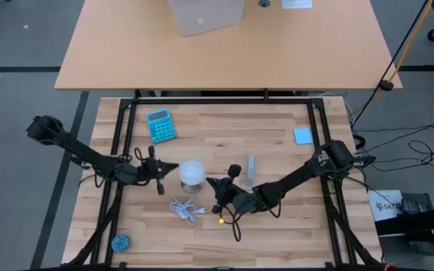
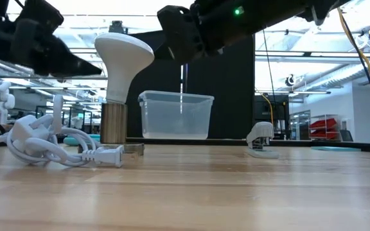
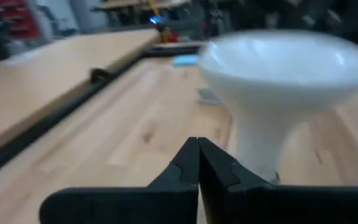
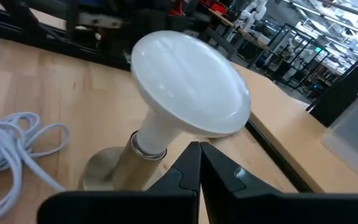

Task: Screw lightbulb
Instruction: Remove the light bulb from the lamp

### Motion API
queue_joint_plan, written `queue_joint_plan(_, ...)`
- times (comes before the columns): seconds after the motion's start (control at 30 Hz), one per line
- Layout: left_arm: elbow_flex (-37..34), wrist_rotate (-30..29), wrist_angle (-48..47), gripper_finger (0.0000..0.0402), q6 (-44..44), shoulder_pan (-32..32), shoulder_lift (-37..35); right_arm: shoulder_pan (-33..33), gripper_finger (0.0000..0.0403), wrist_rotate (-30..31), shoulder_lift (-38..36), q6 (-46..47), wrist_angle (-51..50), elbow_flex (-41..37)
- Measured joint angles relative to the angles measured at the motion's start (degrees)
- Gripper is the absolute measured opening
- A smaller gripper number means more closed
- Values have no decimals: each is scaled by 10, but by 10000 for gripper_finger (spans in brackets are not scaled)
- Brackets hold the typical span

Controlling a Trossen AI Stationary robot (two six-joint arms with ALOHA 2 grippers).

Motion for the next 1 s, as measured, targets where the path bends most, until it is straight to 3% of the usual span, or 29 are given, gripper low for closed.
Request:
queue_joint_plan(0.13,0,-24,38,0,20,0,-21,7,0,-29,0,-7,10,0)
queue_joint_plan(0.43,0,79,91,0,46,0,-24,-6,0,-47,0,-33,41,-1)
queue_joint_plan(0.87,0,110,79,0,45,-14,-25,-32,0,-45,0,-24,33,-2)
queue_joint_plan(1.0,0,145,74,0,45,-23,-25,-40,0,-44,0,-23,35,-2)
